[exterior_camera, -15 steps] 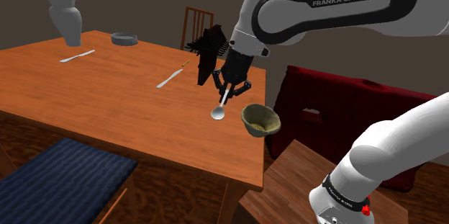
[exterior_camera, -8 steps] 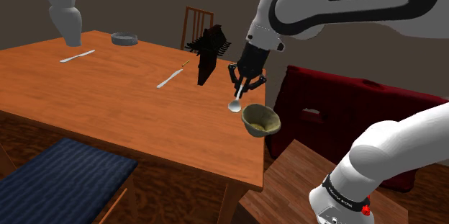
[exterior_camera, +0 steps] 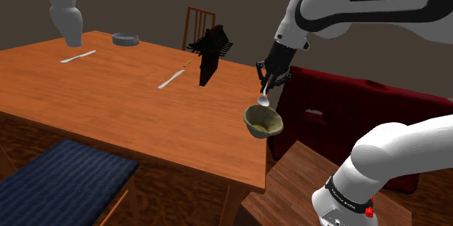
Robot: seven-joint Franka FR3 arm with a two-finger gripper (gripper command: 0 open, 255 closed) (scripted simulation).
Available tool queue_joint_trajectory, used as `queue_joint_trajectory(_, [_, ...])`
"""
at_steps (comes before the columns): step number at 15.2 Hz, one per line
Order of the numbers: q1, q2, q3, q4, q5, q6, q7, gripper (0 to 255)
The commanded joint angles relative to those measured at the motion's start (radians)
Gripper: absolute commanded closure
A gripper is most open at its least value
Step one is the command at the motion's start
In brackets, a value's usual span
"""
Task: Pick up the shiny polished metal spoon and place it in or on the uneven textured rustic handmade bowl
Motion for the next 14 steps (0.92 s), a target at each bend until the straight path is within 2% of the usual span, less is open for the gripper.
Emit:
queue_joint_trajectory(1, [-0.016,-0.025,-0.041,-0.015,-0.020,-0.023,-0.043,255])
queue_joint_trajectory(14, [-0.005,0.008,-0.016,-0.166,0.013,0.158,-0.080,255])
